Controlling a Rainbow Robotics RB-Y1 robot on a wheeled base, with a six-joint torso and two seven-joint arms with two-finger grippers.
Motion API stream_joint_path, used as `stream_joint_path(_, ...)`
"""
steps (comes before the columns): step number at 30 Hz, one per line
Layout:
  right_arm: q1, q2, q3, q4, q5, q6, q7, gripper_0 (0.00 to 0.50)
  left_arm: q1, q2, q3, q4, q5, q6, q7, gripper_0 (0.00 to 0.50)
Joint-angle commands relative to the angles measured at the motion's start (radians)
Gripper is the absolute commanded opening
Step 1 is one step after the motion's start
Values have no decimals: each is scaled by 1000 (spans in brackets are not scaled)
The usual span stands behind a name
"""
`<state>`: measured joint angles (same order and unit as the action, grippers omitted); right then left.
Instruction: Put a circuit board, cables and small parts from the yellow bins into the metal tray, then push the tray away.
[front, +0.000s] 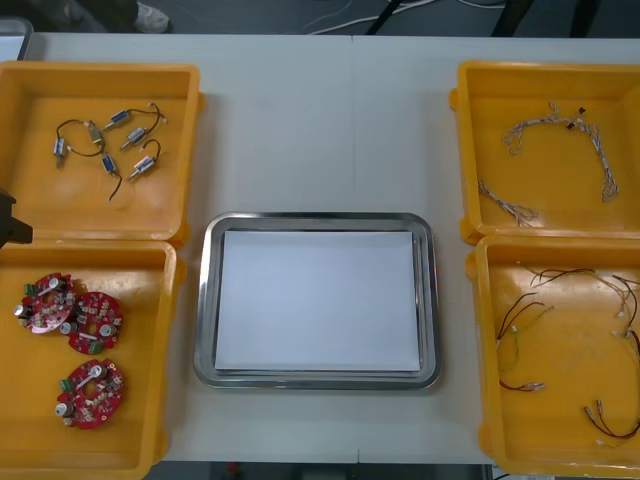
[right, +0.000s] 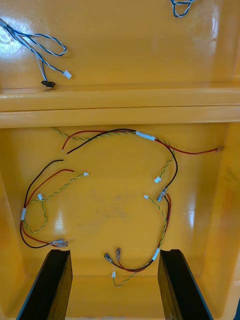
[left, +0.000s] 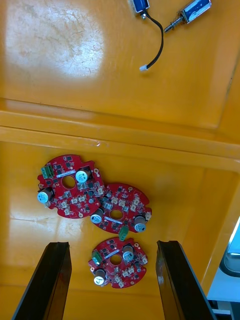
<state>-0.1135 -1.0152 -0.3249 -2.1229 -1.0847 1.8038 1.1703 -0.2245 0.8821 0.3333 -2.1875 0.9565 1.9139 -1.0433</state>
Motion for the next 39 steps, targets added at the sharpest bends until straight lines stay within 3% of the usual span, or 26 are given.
stream_joint_path(1, 6, 9, -37, -26, 8, -1, -26, 500, -16, -8, 29, -6, -4, 6, -53, 500)
stream_joint_path(39, 6, 9, -37, -26, 8, -1, -26, 500, -16, -8, 29, -6, -4, 6, -53, 500)
